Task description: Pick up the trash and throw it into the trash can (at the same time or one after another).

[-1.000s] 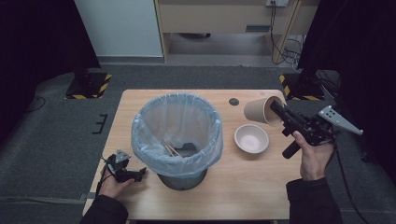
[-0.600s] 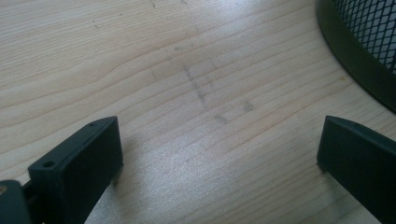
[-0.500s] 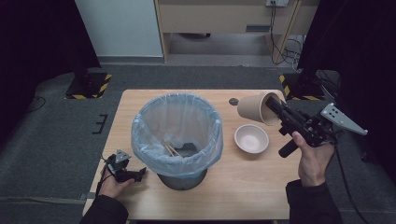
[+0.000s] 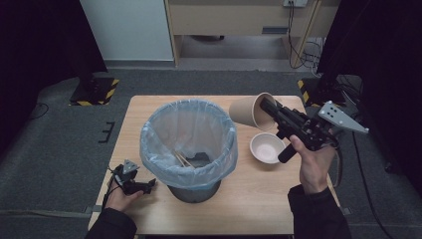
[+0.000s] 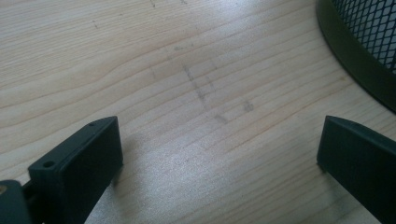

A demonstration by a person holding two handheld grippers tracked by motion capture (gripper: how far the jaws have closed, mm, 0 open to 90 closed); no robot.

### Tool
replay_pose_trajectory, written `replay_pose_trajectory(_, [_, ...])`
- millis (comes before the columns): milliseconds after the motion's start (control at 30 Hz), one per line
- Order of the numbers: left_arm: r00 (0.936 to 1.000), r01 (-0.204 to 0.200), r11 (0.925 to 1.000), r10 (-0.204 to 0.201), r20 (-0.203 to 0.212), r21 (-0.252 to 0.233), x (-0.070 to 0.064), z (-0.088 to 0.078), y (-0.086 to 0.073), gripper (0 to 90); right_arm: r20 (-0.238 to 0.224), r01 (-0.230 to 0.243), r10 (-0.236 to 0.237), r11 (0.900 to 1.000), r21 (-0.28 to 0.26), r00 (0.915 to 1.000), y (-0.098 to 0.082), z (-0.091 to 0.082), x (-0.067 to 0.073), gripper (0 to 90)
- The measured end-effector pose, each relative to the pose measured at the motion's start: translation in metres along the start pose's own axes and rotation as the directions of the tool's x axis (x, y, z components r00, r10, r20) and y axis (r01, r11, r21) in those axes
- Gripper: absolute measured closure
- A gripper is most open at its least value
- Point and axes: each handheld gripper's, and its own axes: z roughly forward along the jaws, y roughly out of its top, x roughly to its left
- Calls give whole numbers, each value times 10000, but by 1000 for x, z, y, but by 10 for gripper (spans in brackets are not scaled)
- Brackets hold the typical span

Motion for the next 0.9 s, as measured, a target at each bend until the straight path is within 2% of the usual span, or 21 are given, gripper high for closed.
replay_pose_trajectory(300, [10000,19,10000,-19,2,-2,0,0,0,0,-568,56,-36,9994,347,9984,-6,30,20,830])
replay_pose_trajectory(633, [10000,3,10000,-3,9,-1,0,0,0,0,-777,28,75,9913,1314,9970,-31,63,32,822])
replay_pose_trajectory(667, [10000,3,10000,-3,1,-3,0,0,0,0,-816,52,70,9889,1483,9966,-34,66,33,804])
replay_pose_trajectory(733, [10000,3,10000,-3,10,-1,0,0,0,0,-1049,-10,217,9811,1936,9942,-41,72,33,709])
replay_pose_trajectory(800, [10000,-25,10000,25,0,7,0,0,0,0,-1093,166,78,9751,2210,9940,-45,75,33,665])
replay_pose_trajectory(900, [10000,-26,10000,26,8,11,0,0,0,0,-956,346,-146,9768,2112,9953,-42,73,31,632])
